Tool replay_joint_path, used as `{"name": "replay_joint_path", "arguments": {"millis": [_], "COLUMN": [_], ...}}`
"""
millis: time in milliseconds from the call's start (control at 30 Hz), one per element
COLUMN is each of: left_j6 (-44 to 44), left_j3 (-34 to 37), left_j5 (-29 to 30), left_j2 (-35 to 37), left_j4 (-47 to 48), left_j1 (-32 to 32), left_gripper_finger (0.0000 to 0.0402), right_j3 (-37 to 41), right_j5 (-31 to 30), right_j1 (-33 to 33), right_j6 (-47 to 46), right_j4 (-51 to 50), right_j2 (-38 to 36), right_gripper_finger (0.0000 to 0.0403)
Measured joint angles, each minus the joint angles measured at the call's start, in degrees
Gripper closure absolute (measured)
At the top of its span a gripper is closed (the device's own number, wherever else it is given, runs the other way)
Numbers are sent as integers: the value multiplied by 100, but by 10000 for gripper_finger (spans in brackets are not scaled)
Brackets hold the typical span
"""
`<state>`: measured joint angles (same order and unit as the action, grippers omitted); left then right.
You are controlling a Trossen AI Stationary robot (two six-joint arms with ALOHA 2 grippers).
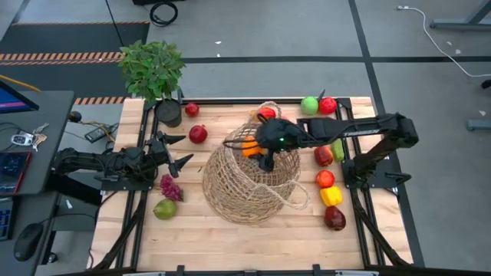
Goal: Build produce basket
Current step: Put the orange into the brown basket
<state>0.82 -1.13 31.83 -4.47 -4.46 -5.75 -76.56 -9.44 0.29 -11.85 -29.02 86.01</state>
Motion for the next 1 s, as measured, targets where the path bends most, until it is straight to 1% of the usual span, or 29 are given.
{"name": "replay_joint_path", "arguments": {"millis": [67, 167, 233, 300, 367, 533, 667, 767, 833, 1000], "left_j6": [2, 2, 0, 1, 0, 0, 2, 0, 0, 2], "left_j3": [0, 0, 0, 0, 0, 0, 0, 0, 0, 0], "left_j5": [1, 2, 0, 2, 1, 2, 1, 0, 2, 0], "left_j2": [0, 0, 0, 0, 0, 0, -2, -2, 0, -2], "left_j4": [1, -1, 1, 0, -1, -1, 1, -1, 1, 1], "left_j1": [0, 1, 1, 0, -1, -1, 0, -1, 1, 1], "left_gripper_finger": [4, 4, 4, 4, 4, 4, 4, 4, 4, 4], "right_j3": [465, 1003, 1185, 1260, 1271, 1266, 1270, 1260, 1276, 1271], "right_j5": [-19, -17, -62, -168, -203, -207, -64, 159, 237, 366], "right_j1": [-8, -4, -6, -9, -19, -14, -19, -14, -14, -14], "right_j6": [-5, 367, 624, 991, 1415, 1957, 2651, 2731, 2635, 2505], "right_j4": [618, 1478, 1990, 2215, 2195, 2151, 2085, 2062, 1888, 1824], "right_j2": [-147, -91, 57, 234, 431, 665, 786, 849, 864, 867], "right_gripper_finger": [67, 66, 66, 66, 66, 66, 66, 66, 66, 66]}}
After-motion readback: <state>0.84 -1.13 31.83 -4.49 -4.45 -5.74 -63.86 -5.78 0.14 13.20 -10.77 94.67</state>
